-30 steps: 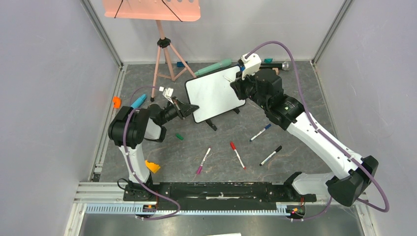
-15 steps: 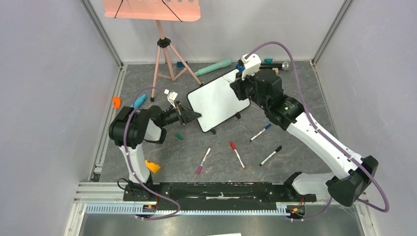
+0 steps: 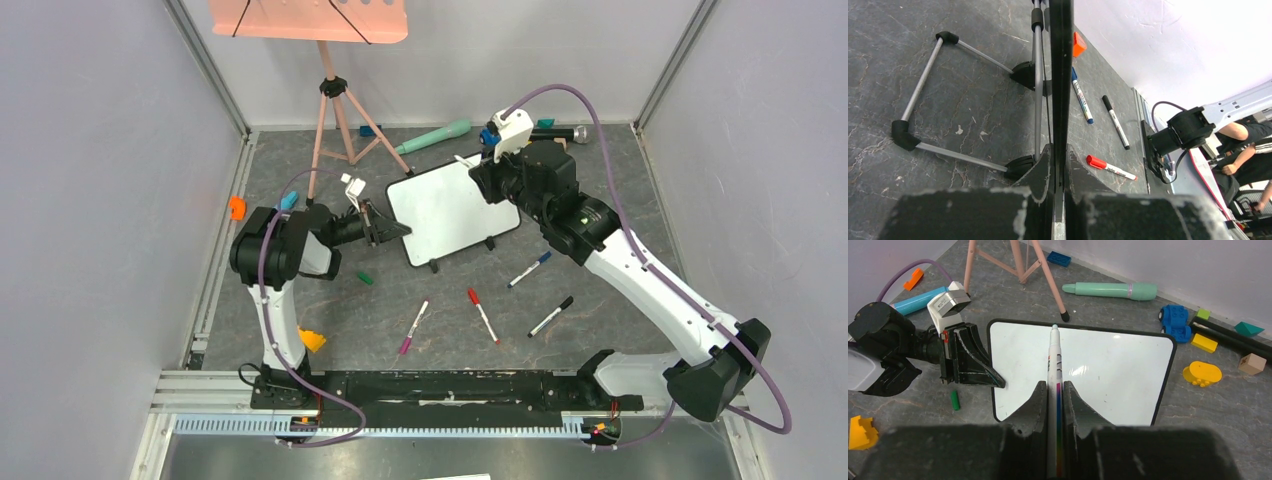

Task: Write a sentence on the whiteboard
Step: Adjust the whiteboard on the whiteboard stand.

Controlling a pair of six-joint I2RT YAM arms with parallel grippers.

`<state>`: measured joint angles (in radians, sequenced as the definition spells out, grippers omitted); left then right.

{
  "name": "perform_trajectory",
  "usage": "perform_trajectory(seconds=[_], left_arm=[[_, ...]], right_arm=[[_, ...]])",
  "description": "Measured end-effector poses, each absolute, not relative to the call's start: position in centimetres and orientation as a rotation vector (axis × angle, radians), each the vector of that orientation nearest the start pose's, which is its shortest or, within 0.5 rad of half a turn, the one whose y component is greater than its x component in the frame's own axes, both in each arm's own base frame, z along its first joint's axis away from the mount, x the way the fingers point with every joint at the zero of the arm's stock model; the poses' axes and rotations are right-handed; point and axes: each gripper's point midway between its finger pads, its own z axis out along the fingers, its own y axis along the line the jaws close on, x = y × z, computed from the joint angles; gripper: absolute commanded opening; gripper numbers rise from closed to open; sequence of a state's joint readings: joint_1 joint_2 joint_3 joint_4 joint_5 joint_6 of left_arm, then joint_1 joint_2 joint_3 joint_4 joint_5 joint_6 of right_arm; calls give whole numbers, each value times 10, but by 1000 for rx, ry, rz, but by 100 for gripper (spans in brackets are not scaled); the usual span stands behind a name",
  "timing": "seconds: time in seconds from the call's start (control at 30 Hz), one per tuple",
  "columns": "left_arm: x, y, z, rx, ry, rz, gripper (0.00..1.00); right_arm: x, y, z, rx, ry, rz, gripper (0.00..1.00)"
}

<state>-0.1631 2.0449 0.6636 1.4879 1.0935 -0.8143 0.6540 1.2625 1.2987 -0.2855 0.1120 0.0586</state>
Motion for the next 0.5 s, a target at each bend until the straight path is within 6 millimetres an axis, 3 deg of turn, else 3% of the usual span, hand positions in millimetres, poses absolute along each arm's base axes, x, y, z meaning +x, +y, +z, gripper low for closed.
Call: perform_trajectory(seconds=[0.5], left_arm=[[367, -234, 98, 698, 1670, -1697, 2]], right_arm=[[343, 225, 336, -435, 1773, 380, 0]])
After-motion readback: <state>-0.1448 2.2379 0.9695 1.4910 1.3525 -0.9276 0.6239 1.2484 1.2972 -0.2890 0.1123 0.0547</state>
